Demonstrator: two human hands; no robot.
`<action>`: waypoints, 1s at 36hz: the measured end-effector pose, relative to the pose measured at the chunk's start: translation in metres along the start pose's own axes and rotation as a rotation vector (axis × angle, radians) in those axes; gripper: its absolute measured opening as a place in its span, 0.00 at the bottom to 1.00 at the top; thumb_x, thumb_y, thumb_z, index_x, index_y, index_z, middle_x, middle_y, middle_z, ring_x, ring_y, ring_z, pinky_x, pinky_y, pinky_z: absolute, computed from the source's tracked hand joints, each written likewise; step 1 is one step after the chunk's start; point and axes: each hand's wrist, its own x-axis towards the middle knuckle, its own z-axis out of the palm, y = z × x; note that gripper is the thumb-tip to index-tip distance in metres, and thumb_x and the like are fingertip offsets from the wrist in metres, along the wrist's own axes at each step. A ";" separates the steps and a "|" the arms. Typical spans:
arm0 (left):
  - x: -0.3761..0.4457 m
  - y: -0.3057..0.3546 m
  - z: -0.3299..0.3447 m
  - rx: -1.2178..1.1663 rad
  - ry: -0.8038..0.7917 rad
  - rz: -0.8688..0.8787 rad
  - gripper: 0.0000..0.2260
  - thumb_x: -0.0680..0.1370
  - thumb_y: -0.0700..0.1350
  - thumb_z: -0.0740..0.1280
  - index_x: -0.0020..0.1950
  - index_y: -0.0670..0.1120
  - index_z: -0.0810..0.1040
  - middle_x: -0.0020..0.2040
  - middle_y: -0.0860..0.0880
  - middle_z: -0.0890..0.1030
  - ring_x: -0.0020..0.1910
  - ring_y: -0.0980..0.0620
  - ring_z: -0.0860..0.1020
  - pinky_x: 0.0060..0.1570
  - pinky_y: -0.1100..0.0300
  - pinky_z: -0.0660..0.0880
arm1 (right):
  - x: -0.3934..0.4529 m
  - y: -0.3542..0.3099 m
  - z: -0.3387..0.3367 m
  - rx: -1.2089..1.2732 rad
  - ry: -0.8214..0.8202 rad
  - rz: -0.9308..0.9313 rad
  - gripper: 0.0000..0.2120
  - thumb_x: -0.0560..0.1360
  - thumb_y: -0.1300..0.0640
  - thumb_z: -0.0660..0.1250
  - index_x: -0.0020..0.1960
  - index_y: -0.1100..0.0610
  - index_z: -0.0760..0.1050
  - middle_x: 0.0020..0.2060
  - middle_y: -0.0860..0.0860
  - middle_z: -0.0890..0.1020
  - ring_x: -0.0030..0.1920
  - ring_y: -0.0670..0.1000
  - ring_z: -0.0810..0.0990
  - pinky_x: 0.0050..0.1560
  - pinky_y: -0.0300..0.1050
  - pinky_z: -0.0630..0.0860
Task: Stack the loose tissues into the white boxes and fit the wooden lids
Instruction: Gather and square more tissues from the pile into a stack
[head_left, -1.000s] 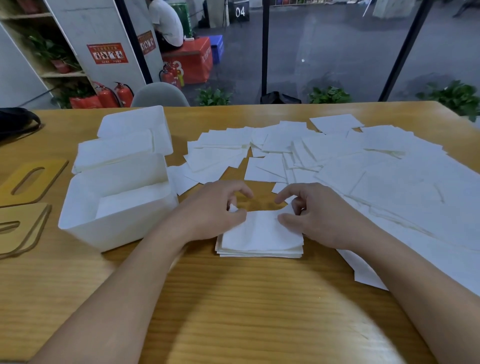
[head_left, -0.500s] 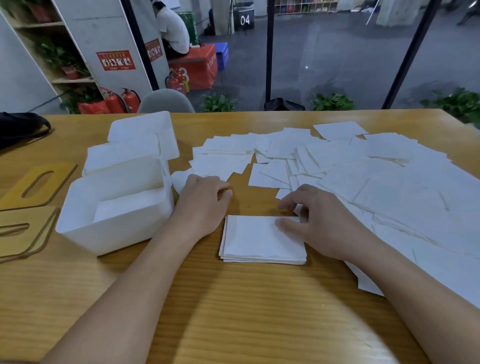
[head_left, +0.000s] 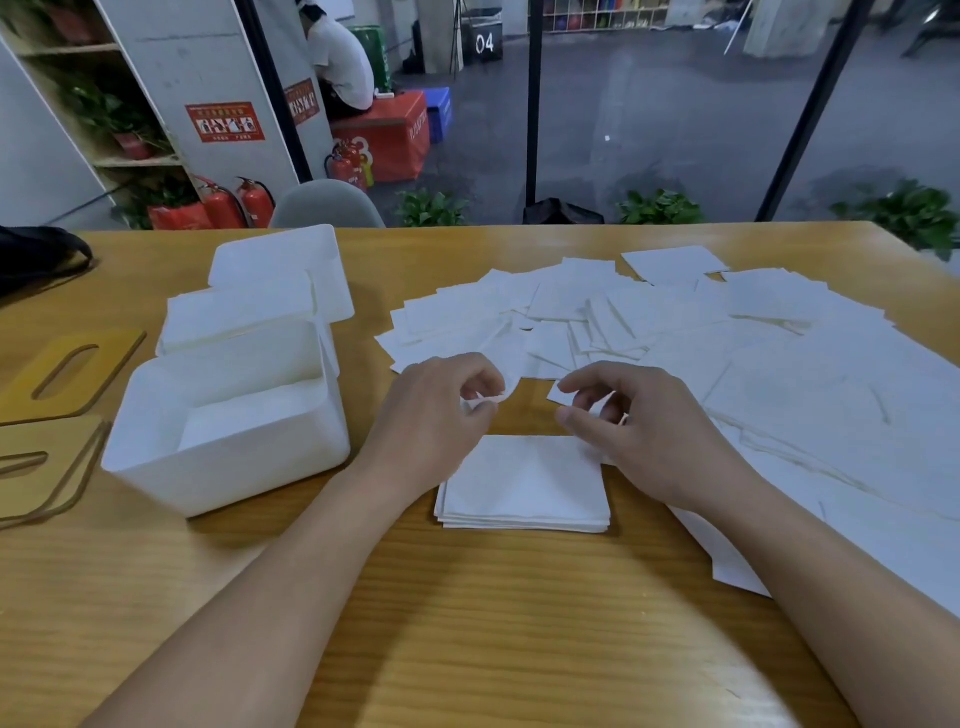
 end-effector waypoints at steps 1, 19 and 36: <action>0.000 -0.001 0.000 -0.036 -0.005 0.002 0.09 0.81 0.44 0.74 0.55 0.59 0.84 0.47 0.63 0.83 0.53 0.63 0.80 0.47 0.73 0.70 | 0.000 0.000 0.000 -0.003 0.001 0.001 0.07 0.80 0.46 0.76 0.57 0.40 0.83 0.46 0.37 0.85 0.37 0.43 0.81 0.40 0.30 0.74; -0.005 0.007 -0.003 -0.360 -0.197 0.237 0.26 0.74 0.29 0.67 0.59 0.58 0.86 0.56 0.58 0.85 0.69 0.50 0.76 0.65 0.67 0.71 | 0.001 -0.006 -0.015 0.464 0.060 0.237 0.21 0.82 0.56 0.74 0.73 0.45 0.76 0.47 0.54 0.90 0.45 0.56 0.89 0.48 0.56 0.86; 0.001 0.004 0.000 -0.610 -0.207 -0.065 0.26 0.82 0.61 0.75 0.78 0.69 0.72 0.63 0.59 0.85 0.62 0.53 0.86 0.61 0.48 0.82 | -0.005 -0.016 -0.015 0.546 -0.030 0.021 0.15 0.82 0.61 0.73 0.65 0.46 0.85 0.52 0.52 0.89 0.50 0.56 0.89 0.50 0.52 0.83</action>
